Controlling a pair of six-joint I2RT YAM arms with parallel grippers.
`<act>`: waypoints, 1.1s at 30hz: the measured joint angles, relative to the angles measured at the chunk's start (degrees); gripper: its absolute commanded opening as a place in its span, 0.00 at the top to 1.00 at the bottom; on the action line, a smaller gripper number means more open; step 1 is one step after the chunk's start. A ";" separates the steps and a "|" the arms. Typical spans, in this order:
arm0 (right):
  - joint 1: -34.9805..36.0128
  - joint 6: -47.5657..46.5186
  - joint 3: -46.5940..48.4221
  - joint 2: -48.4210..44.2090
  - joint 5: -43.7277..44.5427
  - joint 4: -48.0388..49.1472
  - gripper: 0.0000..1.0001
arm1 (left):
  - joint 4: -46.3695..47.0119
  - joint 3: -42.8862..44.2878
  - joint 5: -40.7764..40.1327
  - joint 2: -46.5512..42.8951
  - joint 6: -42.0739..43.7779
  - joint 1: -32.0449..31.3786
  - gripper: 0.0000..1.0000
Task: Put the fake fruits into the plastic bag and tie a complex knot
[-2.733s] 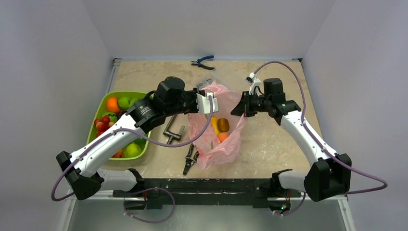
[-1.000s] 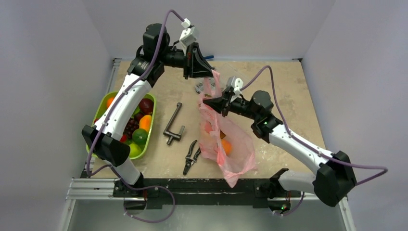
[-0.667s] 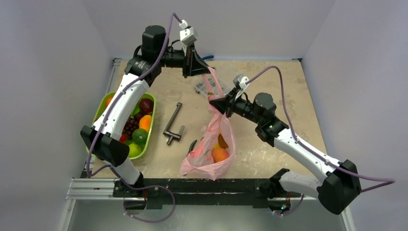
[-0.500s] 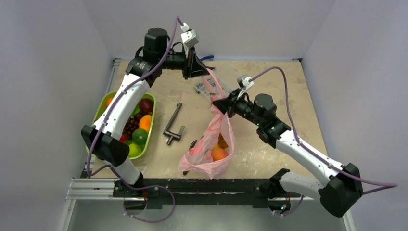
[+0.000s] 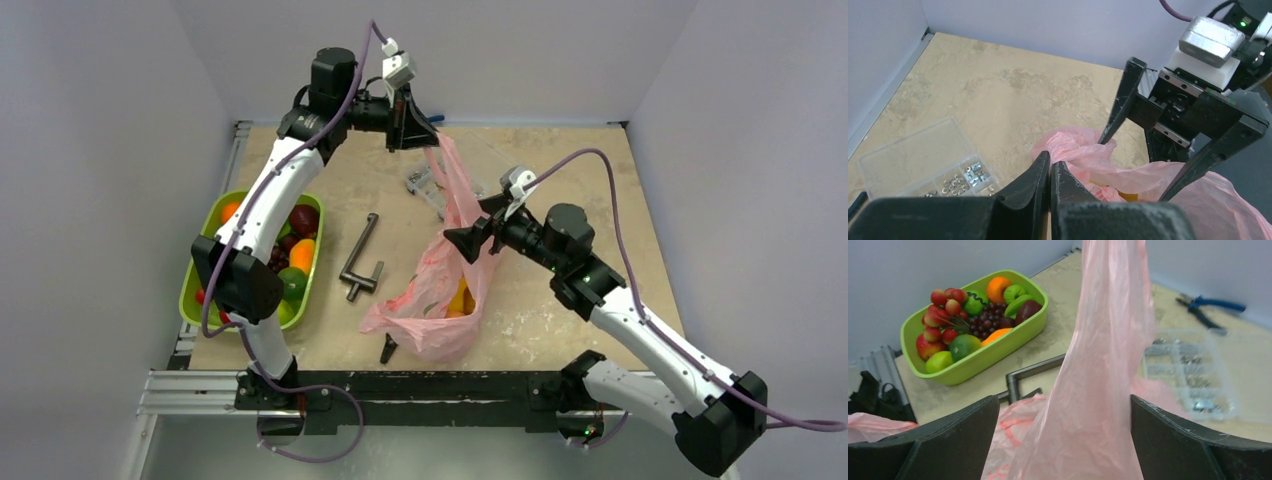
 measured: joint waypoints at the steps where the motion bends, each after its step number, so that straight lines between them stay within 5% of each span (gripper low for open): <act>1: -1.07 -2.38 1.22 0.70 -1.64 -0.15 0.01 | 0.37 0.59 1.14 0.55 0.00 0.04 1.00; 10: -15.41 -12.24 13.49 12.79 -21.18 -0.11 0.01 | 4.24 2.21 8.85 1.57 -1.88 0.02 1.00; 15: -14.82 -10.08 14.62 19.91 -32.85 4.35 0.01 | 7.10 2.69 9.44 2.25 -3.93 -0.31 1.00; 20: -11.15 -4.46 12.92 23.87 -35.50 14.78 0.04 | 7.50 3.28 9.35 2.89 -4.48 -1.27 1.00; 30: -7.85 1.22 4.37 32.28 -28.83 34.05 0.43 | 17.40 4.37 10.14 4.94 -14.05 -3.91 1.00; 33: -7.65 1.79 1.77 33.53 -25.88 37.94 0.73 | 19.50 5.29 10.56 6.16 -17.53 -4.07 1.00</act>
